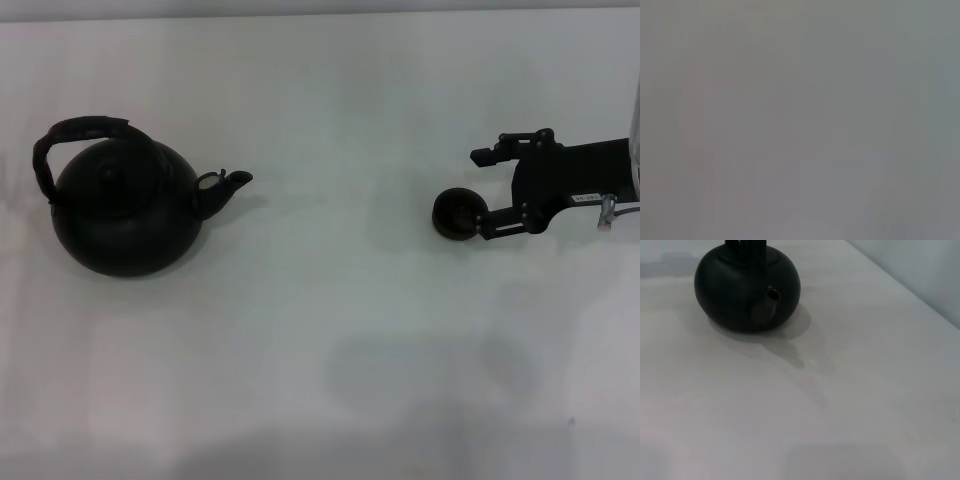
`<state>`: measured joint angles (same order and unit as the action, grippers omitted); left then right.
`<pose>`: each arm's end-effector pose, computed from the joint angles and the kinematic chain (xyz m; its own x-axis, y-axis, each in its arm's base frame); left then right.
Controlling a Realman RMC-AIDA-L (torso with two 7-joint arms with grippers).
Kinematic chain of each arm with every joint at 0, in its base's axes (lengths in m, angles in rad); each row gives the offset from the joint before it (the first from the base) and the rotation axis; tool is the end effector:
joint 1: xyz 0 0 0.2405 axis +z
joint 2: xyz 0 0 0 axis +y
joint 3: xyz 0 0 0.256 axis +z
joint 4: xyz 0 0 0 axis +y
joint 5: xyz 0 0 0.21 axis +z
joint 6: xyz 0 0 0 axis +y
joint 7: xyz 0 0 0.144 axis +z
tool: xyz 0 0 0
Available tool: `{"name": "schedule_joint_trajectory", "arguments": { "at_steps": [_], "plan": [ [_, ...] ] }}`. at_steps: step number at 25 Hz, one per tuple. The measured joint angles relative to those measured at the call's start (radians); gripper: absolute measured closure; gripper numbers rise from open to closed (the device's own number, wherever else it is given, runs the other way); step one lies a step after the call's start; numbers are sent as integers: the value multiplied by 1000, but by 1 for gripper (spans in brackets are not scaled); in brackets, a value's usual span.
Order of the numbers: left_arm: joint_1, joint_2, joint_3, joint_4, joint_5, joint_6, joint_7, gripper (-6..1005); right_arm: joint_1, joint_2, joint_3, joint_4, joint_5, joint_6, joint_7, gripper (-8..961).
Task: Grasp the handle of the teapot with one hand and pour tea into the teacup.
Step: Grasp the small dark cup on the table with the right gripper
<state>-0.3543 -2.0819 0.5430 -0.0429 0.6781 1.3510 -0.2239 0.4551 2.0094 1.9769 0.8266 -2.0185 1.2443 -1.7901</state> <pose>-0.3846 0.2773 0.0292 0.6721 -0.0945 0.7344 0.7394 0.1366 -0.6592 0.2826 0.3442 -0.0095 0.9835 -0.1658 -0.0726 -0.1804 -0.9309 -0.3176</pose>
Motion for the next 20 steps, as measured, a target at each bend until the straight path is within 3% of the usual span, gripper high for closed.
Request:
{"name": "schedule_joint_trajectory", "arguments": {
  "at_steps": [20],
  "plan": [
    [-3, -1, 0, 0, 9, 2, 0, 452, 35, -1, -90, -62, -5, -51, 16, 100]
  ]
}}
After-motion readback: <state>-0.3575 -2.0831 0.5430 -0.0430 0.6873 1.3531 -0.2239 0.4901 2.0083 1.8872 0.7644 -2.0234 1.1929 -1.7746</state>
